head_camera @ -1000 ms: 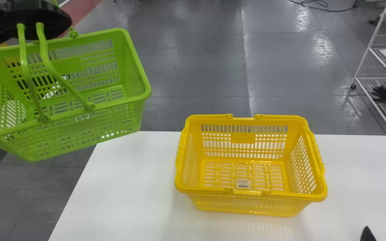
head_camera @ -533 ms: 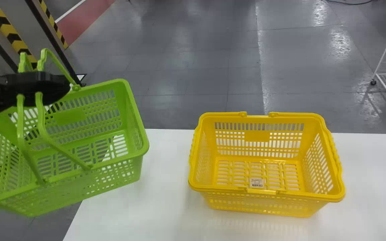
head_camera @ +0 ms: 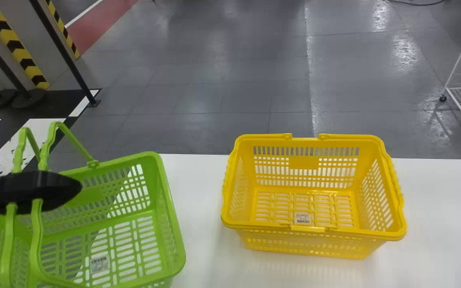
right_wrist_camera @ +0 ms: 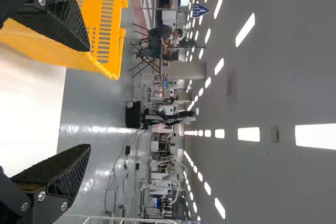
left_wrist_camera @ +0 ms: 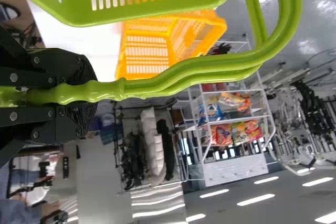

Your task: Grasp handle with right gripper to insert into left gripper then lift and swing left to center

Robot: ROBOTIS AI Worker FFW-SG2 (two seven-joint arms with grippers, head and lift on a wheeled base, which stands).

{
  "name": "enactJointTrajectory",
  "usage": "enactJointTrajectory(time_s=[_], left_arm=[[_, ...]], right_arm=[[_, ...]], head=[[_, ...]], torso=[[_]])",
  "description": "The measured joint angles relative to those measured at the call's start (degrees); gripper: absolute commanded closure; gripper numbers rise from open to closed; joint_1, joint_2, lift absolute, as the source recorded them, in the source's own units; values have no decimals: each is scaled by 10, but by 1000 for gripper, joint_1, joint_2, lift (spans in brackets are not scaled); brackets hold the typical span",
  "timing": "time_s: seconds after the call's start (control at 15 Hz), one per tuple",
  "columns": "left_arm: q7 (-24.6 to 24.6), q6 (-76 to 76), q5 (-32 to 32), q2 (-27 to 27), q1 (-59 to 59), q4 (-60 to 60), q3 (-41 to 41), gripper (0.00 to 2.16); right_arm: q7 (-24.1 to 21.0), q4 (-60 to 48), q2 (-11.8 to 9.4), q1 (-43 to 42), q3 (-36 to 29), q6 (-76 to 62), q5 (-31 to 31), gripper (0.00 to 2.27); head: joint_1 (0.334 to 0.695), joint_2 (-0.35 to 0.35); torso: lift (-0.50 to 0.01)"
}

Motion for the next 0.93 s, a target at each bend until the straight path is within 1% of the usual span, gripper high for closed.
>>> enactJointTrajectory(time_s=[0.07, 0.2, 0.33, 0.47, 0.6, 0.67, 0.73, 0.93], left_arm=[[1, 0, 1, -21, 18, -27, 8, 1970], [5, 0, 4, -57, 54, -78, 21, 1970], [21, 0, 8, -87, 86, -136, 34, 1970], [28, 0, 14, -105, 113, -177, 46, 1970], [28, 0, 26, -117, 134, -205, 47, 1970], [29, 0, 29, -124, 142, -223, 43, 1970], [31, 0, 31, -131, 146, -238, 38, 1970], [39, 0, 35, -158, 145, -287, 12, 1970]], right_arm=[[0, 0, 0, 0, -2, 0, -1, 174], [3, 0, 0, 0, -7, 0, -5, 174], [3, 0, 0, 0, -10, 0, -7, 174], [3, 2, 0, -1, -11, 0, -8, 174], [5, 7, 0, -4, -11, 0, -10, 174], [6, 9, 0, -6, -11, 0, -10, 174], [6, 10, 0, -6, -11, 0, -10, 174], [7, 10, 1, -6, -10, -1, -10, 174]], head=[[695, 139], [695, 98], [695, 57], [695, 9], [695, -20], [695, -36], [695, -76], [695, -142]], torso=[[-93], [-93], [-93], [-93], [-93], [-93], [-93], [-93]])
